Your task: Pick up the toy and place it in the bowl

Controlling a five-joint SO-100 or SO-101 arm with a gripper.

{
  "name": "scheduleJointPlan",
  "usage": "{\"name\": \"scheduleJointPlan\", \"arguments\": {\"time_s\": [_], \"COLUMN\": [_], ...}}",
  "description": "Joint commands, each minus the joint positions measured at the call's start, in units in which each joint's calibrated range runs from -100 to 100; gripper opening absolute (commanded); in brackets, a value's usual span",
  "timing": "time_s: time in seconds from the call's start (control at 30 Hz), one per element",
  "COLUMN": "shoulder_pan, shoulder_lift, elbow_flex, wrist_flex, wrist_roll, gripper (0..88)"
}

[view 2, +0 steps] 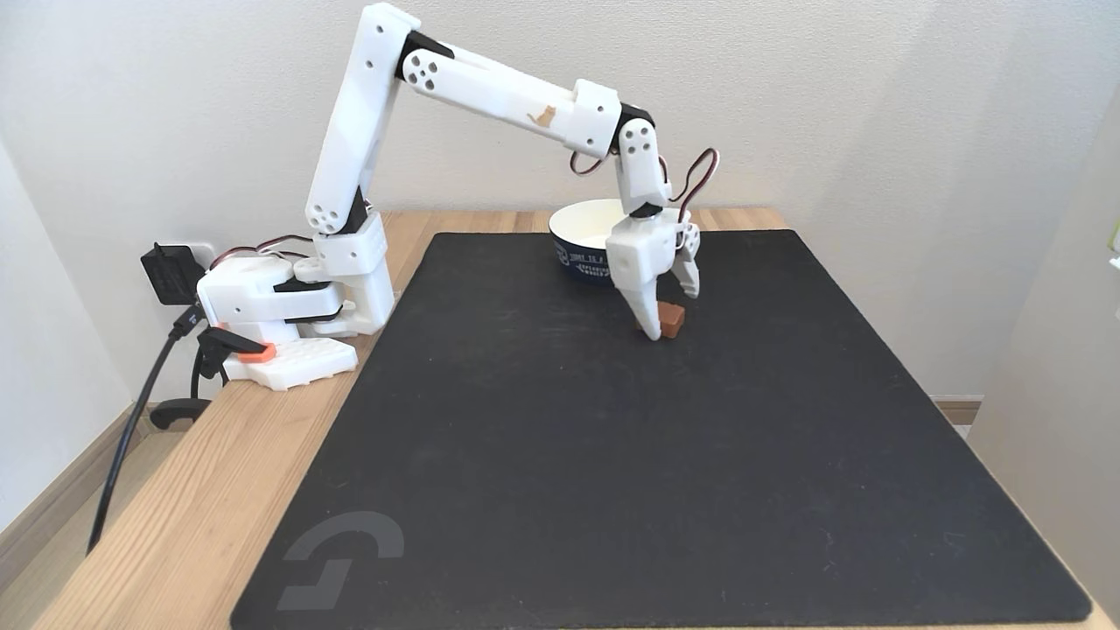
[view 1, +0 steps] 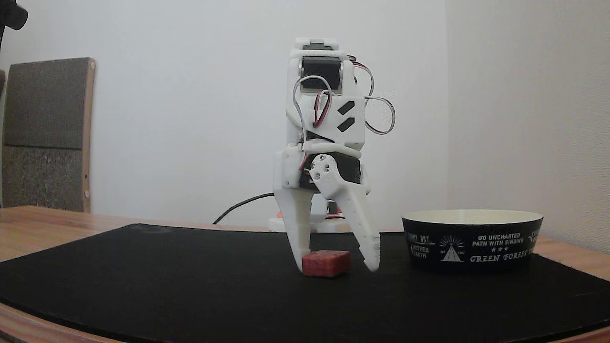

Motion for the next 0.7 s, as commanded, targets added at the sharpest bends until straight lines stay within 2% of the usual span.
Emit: {"name": "scheduleJointPlan", "arguments": {"time_s": [0.0,0.03,0.23,0.47,0.6,0.67], "shoulder_pan": [-0.3,-0.3,0.2,-0.3,0.0,0.2], "shoulder_lift": [1.4,1.6,1.2,1.0,0.9,0.9], "elbow_flex": [-0.2,0.0,1.9,2.0,2.0,2.0], "wrist_flex": [0.1,0.2,2.3,5.0,5.0,5.0], "wrist_roll": [-0.2,-0.2,-0.4,-0.3,-0.4,-0.4], "gripper": [33.7,33.5,19.2,16.7,1.9,2.5]}}
